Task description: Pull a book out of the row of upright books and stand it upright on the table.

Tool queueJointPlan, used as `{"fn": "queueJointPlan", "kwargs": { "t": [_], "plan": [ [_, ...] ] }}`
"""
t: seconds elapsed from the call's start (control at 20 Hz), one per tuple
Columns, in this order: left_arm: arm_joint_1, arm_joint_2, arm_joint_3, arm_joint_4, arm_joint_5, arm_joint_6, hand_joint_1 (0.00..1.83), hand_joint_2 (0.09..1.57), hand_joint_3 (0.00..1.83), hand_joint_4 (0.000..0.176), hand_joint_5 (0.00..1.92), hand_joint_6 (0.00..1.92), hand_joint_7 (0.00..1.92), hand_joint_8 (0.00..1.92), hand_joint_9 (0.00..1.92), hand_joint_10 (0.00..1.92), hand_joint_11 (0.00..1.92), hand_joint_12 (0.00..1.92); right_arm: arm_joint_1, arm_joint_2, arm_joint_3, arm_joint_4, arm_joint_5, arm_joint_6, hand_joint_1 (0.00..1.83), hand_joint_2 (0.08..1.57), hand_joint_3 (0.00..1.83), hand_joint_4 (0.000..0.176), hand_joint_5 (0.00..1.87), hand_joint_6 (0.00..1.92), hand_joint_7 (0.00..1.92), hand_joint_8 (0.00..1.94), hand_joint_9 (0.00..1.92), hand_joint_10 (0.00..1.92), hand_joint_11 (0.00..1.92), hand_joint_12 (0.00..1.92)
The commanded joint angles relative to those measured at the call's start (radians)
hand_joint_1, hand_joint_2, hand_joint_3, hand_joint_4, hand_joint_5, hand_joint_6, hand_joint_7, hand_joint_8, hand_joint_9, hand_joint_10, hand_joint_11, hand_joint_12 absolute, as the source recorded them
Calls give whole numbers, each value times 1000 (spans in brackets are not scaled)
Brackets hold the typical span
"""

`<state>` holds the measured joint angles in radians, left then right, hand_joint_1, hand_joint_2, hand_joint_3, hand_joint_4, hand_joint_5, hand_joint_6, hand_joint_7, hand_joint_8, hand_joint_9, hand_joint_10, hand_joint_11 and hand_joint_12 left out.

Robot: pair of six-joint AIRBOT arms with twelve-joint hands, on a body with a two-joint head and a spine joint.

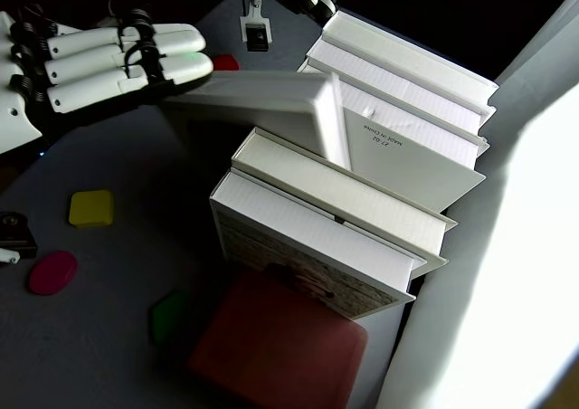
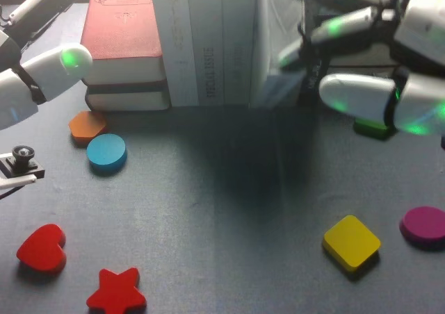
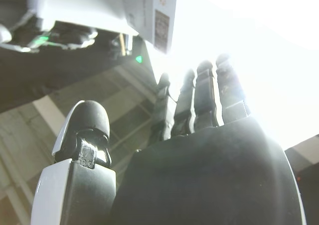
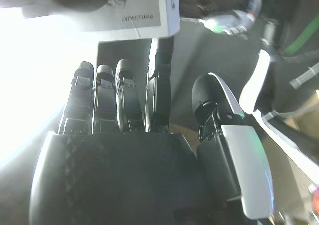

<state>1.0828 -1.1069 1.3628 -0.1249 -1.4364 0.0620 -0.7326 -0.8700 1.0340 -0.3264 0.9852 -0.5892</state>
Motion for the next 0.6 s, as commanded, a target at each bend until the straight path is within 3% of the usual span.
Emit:
{"fn": "queueJointPlan", "kwargs": {
  "t": [0.0,0.15,0.2,0.25,0.3,0.35,0.4,0.45,0.5,0.55],
  "plan": [
    [-4,0,-2,-24,-126,-6,107,1384,3,0,68,1,0,0,0,0,0,0,-6,1,-10,45,167,13,19,1405,0,0,769,177,151,9,0,0,0,0],
    [-1,0,-3,-28,-127,-6,164,1378,0,0,64,0,0,0,0,0,0,0,-33,11,-23,54,214,14,0,1408,0,0,745,166,187,21,0,0,0,0],
    [-1,0,-3,-30,-127,-6,161,1376,0,0,70,3,0,0,0,0,0,0,-30,11,-19,55,215,14,130,1406,0,0,504,77,112,4,0,0,0,0],
    [-1,0,-2,-31,-128,-6,170,1375,0,0,77,5,0,0,0,0,0,0,-20,11,-11,62,216,14,267,1376,0,16,311,25,37,2,0,0,0,0],
    [-1,0,-2,-31,-128,-6,175,1377,0,0,88,9,0,0,0,0,0,0,-14,12,-7,63,217,14,331,1303,48,27,61,4,7,0,0,0,0,275],
    [-1,0,-2,-31,-128,-6,174,1378,0,0,81,6,0,0,0,0,0,0,-6,16,-5,63,217,14,414,1336,27,50,11,0,1,0,0,0,0,378],
    [-1,0,-1,-31,-128,-6,162,1380,1,0,69,1,0,0,0,0,0,0,1,22,-3,63,219,14,471,1307,6,79,1,0,0,0,0,0,0,75],
    [-1,0,-1,-31,-128,-6,131,1386,3,0,46,1,0,0,0,0,0,0,6,26,-3,63,219,14,567,1252,0,104,0,0,0,0,0,0,0,14],
    [-1,-1,-1,-33,-128,-6,103,1384,2,0,40,1,0,0,0,0,0,0,13,39,0,56,219,14,705,1200,0,157,0,0,0,0,0,0,0,2],
    [1,-1,-1,-36,-128,-6,99,1387,3,0,38,0,0,0,0,0,0,0,20,51,3,45,211,17,828,1183,0,141,0,0,0,0,0,0,0,0]
  ]
}}
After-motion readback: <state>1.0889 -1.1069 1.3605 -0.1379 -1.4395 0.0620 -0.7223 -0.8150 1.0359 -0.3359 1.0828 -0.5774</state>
